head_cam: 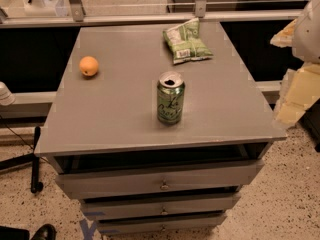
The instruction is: Knock green can over
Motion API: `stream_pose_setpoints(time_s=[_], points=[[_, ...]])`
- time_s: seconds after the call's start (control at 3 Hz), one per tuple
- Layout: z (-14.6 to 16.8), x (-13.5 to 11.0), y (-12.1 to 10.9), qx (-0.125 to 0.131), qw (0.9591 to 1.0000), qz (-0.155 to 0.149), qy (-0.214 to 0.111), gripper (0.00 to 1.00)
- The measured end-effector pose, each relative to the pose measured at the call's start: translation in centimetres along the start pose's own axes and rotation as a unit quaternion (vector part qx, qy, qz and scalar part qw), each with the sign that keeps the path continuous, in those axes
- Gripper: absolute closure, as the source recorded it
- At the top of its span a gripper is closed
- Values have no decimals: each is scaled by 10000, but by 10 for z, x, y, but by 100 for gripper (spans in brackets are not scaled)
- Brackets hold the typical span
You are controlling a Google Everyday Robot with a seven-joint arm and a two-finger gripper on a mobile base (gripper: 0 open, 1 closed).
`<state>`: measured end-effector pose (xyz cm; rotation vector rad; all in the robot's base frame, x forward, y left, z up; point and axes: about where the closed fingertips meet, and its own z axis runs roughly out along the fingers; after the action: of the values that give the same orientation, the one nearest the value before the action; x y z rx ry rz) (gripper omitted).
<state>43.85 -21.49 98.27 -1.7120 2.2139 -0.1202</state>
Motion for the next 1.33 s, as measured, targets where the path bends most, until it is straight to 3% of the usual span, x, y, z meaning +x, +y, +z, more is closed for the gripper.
stream_pose_setpoints(time_s=[0.33, 0.67, 1.0, 1.33], points=[[-1, -1, 0, 23, 10000, 7, -18, 0], [7, -3, -5, 123, 9993, 135, -312, 0], [30, -9, -12, 193, 9939, 428, -1002, 0], [53, -29, -19, 249, 9812, 635, -1807, 0]])
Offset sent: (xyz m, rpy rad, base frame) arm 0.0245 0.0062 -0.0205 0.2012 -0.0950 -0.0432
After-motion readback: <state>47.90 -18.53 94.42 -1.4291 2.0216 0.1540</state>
